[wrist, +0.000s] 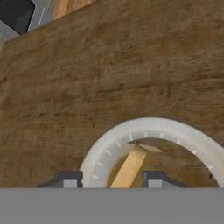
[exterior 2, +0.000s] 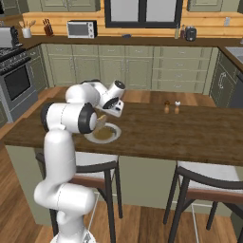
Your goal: Start the toaster. Once the lever pops up, take the bread to the plate on the dining counter.
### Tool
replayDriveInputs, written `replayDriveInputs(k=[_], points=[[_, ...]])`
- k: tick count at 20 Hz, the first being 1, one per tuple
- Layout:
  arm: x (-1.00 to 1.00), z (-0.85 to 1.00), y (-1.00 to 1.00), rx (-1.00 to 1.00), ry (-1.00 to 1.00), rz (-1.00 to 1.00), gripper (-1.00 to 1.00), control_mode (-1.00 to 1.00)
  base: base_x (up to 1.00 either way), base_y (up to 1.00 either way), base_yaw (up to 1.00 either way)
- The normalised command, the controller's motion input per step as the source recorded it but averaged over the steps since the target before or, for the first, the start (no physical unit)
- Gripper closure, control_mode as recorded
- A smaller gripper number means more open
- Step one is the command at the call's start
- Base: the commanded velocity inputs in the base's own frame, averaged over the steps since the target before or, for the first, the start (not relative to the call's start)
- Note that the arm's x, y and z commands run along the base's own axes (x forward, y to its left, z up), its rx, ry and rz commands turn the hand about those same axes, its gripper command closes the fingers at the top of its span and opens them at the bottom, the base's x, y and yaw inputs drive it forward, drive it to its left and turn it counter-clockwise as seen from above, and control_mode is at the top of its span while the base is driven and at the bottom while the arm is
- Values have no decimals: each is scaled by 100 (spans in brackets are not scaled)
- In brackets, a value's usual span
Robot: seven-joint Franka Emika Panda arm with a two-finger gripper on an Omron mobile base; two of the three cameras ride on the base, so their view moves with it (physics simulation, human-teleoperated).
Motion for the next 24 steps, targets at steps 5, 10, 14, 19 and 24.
replayDriveInputs(k=[5,10,14,19,24], points=[[0,-11,0,0,0,0,-100,-100,0,0,0],[0,-8,-2,0,0,0,-100,-100,0,0,0],[0,-11,-21,0,2,0,-100,-100,0,0,0],[-2,-41,-68,-3,9,-3,-100,-100,0,0,0],[-3,-41,-25,-10,17,0,-100,-100,0,0,0]])
